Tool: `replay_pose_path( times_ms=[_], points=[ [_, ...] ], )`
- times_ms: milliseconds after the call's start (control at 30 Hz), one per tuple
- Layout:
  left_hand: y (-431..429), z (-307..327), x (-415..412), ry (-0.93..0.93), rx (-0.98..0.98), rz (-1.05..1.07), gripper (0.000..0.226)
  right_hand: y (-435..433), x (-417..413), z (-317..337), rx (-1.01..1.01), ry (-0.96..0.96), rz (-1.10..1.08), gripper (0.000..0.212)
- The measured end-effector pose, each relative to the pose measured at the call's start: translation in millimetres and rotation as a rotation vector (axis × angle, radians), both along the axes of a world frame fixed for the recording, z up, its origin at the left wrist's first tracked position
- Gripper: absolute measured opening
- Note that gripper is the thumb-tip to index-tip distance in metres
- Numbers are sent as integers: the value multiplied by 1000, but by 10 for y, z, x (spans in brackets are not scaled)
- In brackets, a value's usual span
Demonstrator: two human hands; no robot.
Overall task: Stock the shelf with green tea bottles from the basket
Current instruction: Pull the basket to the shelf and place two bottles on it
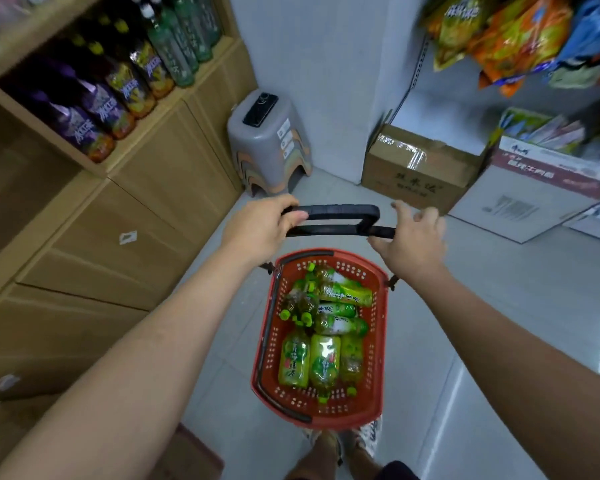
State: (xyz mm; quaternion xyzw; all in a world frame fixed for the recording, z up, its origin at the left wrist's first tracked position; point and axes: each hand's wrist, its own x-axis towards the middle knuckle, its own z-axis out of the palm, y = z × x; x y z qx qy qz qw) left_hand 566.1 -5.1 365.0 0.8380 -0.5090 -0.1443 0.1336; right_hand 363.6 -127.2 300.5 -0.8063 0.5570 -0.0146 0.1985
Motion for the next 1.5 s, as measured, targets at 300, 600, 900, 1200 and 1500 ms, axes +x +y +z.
replay_pose_path(
  times_ms=[300,600,900,1200,1500],
  points=[
    [-580,-152,474,-210,-135,123,30,180,156,-340,521,-565,-18,84],
    [-170,-1525,854,355,273,301,64,-92,634,-814,558,-477,-128,80],
    [830,-3176,807,565,622,425,74,82,825,-2188,607,-211,-266,56],
    [803,-4086,830,628,652,518,57,-294,640,-2885,567,-91,-509,56],
    [718,-4289,895,490,532,569,23,-202,454,-3245,871,-366,-642,67]
  ],
)
